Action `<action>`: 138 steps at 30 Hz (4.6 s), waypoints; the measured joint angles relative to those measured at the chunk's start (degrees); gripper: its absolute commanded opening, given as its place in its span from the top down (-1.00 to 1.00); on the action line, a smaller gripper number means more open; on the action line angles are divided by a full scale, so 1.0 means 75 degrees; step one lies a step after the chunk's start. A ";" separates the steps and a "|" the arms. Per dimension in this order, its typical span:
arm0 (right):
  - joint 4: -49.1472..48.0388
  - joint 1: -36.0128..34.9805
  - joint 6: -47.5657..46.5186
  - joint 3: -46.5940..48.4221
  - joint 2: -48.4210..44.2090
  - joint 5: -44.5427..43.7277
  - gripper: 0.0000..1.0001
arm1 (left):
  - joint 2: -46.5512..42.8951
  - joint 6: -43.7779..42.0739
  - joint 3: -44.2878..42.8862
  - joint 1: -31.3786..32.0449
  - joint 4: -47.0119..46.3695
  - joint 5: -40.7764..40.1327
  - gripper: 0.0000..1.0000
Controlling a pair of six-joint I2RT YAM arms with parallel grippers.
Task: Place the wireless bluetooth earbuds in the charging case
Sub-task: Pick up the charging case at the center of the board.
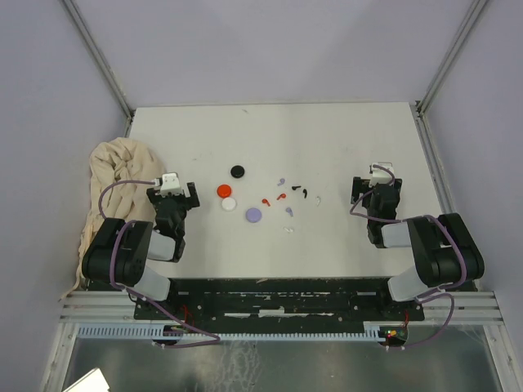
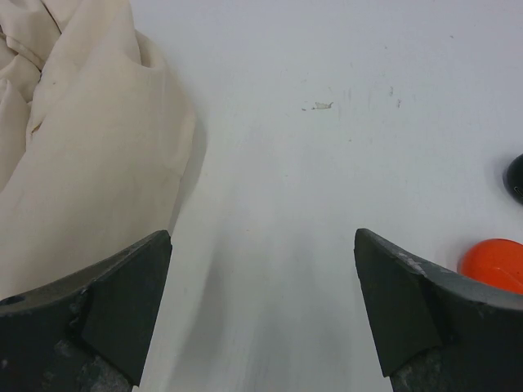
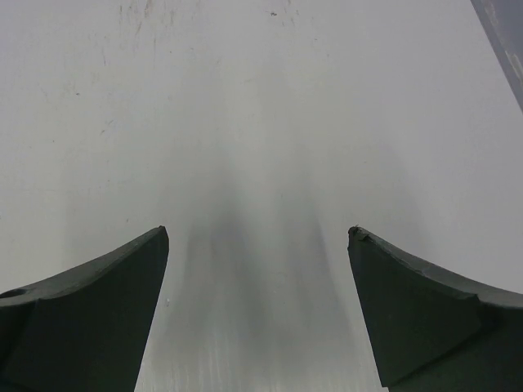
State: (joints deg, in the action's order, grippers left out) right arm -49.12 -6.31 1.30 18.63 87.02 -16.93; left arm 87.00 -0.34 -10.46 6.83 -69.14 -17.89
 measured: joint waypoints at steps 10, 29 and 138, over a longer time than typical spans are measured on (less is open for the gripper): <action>0.0012 0.0006 0.0000 0.0000 0.0000 0.0003 -0.99 | 0.0000 0.0000 0.0000 0.0000 0.0000 -0.0003 -0.98; 0.0388 0.0073 0.0087 0.0076 -0.0149 -0.0015 -0.98 | -0.0050 0.0000 -0.0006 0.0000 0.0073 -0.0012 -0.98; 0.7379 -0.6003 -0.0379 0.8845 0.4870 0.3512 0.54 | -0.3902 0.3794 -0.1918 0.0221 0.8174 0.1443 -0.77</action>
State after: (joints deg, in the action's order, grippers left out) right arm 6.22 -51.33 -1.54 84.97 123.55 9.41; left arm 57.74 28.12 -24.84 8.49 -7.84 -7.07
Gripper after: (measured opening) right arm 0.582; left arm 0.906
